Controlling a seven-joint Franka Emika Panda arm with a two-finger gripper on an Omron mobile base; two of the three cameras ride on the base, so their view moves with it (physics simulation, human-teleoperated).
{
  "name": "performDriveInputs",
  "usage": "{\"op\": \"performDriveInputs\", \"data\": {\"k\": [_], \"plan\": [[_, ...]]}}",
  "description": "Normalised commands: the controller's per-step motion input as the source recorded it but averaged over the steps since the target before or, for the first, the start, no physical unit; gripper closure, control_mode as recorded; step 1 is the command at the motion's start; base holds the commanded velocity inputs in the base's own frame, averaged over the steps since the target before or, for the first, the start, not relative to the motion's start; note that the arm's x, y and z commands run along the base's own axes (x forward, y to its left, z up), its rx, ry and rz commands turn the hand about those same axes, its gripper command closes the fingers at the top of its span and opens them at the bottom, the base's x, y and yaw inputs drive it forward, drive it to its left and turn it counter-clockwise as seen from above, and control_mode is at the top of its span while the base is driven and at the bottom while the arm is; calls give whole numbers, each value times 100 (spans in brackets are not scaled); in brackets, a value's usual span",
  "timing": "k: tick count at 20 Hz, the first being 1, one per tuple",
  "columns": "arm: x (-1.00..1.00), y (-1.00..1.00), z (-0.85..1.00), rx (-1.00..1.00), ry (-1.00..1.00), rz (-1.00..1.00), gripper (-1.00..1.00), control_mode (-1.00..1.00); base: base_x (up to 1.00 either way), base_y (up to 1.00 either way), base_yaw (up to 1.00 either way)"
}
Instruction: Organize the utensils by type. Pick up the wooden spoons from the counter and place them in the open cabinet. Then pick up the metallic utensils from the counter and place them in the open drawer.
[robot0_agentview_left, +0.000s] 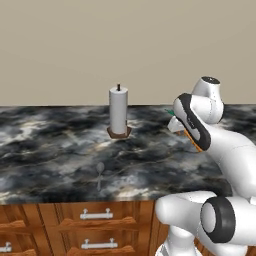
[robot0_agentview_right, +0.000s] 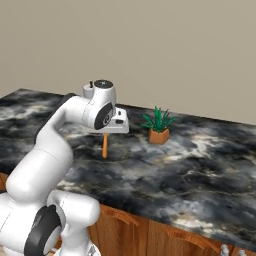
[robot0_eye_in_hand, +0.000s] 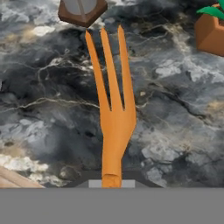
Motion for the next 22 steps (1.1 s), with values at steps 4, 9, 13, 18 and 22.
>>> {"op": "performDriveInputs", "data": {"k": [4, 9, 13, 18, 22], "plan": [[0, 0, 0, 0, 0, 0, 100, 100, -34, -35, -11], [0, 0, 0, 0, 0, 0, 100, 100, -4, -13, -88], [0, 0, 0, 0, 0, 0, 100, 100, 0, 0, -100], [0, 0, 0, 0, 0, 0, 100, 100, 0, 0, -100], [0, 0, 0, 0, 0, 0, 100, 100, 0, 0, -100]]}}
